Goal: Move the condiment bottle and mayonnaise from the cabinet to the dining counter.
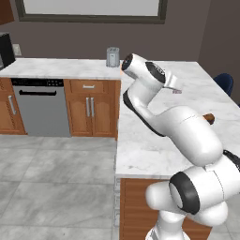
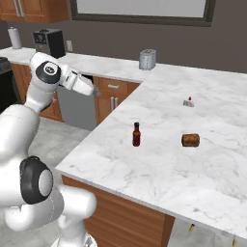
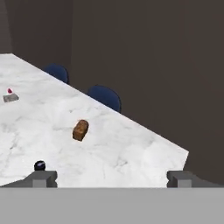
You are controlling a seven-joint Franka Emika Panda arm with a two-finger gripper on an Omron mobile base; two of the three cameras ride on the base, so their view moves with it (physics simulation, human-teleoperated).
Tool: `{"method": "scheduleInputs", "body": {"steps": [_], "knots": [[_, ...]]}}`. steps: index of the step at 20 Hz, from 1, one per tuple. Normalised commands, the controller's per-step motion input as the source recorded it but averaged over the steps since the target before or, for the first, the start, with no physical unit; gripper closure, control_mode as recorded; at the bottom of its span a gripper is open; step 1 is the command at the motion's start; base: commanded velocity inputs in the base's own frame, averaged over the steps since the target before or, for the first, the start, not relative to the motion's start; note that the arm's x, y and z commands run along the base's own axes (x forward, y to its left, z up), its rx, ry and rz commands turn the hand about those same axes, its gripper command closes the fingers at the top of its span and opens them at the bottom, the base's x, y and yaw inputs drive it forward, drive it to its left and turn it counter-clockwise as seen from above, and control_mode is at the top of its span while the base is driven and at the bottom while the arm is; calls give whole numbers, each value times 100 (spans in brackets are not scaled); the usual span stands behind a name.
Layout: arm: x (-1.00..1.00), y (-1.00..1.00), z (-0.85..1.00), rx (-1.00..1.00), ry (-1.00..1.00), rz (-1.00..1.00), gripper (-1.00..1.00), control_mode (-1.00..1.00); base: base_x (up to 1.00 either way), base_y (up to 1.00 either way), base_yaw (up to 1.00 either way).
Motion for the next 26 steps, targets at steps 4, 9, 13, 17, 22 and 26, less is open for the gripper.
{"method": "scheduleInputs", "body": {"steps": [4,9,13,17,22,26], "knots": [[-31,0,34,3,53,16,-100,-100,0,0,0],[-80,0,-6,2,21,27,-100,-100,0,0,0],[-97,1,-35,8,1,35,-100,-100,0,0,0],[-97,3,-36,19,-5,39,-100,-100,0,0,0],[-53,3,-18,21,-4,39,-100,-100,0,0,0],[-13,5,-1,18,0,37,-100,-100,0,0,0]]}}
